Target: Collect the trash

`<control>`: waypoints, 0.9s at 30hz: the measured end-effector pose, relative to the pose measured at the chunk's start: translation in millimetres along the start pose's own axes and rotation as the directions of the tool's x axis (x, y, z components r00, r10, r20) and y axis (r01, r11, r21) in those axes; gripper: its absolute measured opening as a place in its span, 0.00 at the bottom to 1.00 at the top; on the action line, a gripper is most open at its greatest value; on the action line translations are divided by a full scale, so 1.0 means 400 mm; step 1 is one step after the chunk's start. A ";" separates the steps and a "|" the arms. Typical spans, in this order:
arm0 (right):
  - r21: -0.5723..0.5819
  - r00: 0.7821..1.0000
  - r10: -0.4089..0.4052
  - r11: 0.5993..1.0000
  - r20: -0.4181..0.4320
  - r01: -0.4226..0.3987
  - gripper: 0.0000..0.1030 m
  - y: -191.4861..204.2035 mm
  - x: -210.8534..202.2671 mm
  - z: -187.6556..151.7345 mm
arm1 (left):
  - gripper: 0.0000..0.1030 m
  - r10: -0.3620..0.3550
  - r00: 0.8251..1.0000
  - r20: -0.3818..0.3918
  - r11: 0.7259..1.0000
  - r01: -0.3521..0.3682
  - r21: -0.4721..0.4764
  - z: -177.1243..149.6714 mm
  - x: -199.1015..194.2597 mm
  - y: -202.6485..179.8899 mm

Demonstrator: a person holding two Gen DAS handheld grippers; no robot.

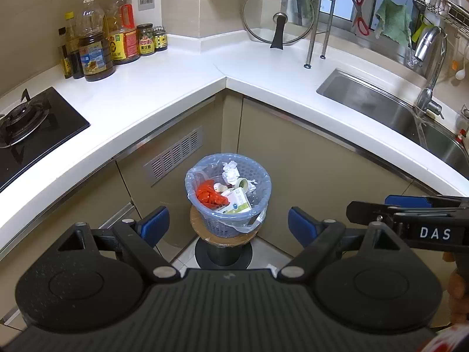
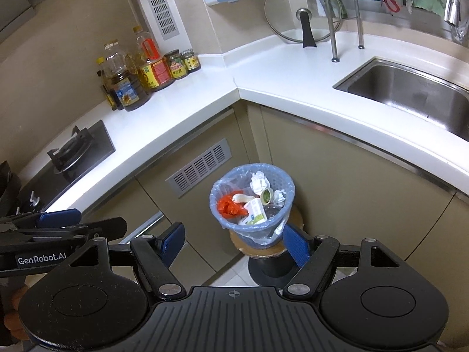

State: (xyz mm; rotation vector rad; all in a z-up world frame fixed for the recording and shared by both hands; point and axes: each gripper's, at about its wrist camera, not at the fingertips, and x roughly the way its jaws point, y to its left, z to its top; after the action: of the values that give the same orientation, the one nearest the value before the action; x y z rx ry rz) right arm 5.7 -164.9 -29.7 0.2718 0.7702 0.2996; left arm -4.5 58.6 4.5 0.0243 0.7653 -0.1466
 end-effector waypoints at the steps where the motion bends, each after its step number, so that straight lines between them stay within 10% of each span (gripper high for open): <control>1: 0.000 1.000 0.001 1.000 -0.001 -0.001 0.72 -0.003 -0.001 0.000 | 0.84 0.003 1.000 -0.001 1.000 -0.003 0.000 0.000 0.000 -0.006; 27: -0.005 1.000 0.000 1.000 -0.012 0.000 0.72 -0.005 0.006 0.003 | 0.84 0.004 1.000 -0.009 1.000 -0.004 -0.010 0.000 0.006 -0.011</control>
State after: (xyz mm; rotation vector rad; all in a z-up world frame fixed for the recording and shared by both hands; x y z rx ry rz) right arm 8.4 -166.2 -31.2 0.2654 0.7810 0.3031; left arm -3.5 54.0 2.8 0.0170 0.7747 -0.1387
